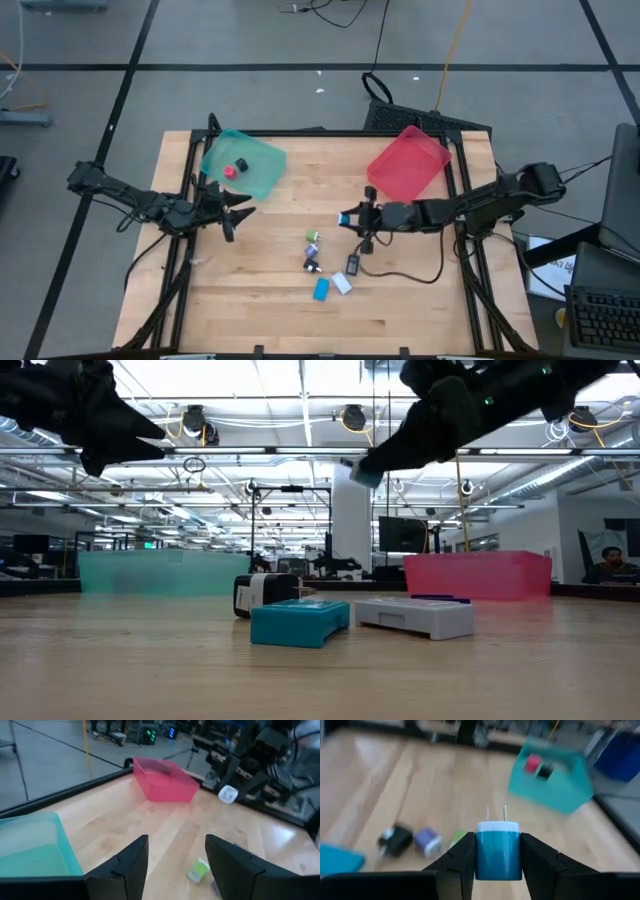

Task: Pick & Place Office items
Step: Put the blue charger adapter into the blue bin

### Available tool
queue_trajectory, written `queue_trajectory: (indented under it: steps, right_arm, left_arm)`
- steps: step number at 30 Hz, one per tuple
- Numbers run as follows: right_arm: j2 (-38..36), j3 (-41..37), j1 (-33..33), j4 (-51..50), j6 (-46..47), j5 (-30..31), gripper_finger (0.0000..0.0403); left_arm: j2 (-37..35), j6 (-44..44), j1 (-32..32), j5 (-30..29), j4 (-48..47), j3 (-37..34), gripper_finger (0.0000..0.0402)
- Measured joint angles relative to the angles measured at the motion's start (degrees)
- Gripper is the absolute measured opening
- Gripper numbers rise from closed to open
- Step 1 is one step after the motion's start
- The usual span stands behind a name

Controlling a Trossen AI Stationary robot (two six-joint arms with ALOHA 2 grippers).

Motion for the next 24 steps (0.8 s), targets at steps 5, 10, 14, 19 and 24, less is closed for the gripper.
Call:
queue_trajectory:
  steps: [5, 10, 14, 19, 24]
  right_arm:
    - [-0.79, -6.34, -1.21, 17.93, 0.01, -0.41, 0.0116]
    - [-0.83, -7.40, -1.59, 24.73, 0.50, -5.07, 0.0115]
    - [-0.79, -7.44, -1.26, 25.65, 0.69, -6.25, 0.0116]
    - [-0.79, -7.44, -1.11, 25.74, 1.68, -6.25, 0.0116]
    - [-0.77, -7.44, -1.11, 28.46, 1.58, -7.65, 0.0115]
  left_arm:
    - [5.96, 3.53, 2.05, -0.29, 9.90, 0.00, 0.0194]
    - [15.70, 12.33, 4.03, 1.58, 23.73, 0.00, 0.0178]
    - [24.11, 16.83, 5.72, 5.14, 35.71, 0.00, 0.0165]
    - [35.38, 21.27, 7.66, 12.15, 50.89, 0.00, 0.0153]
    - [45.12, 21.61, 9.38, 13.11, 60.37, 2.68, 0.0170]
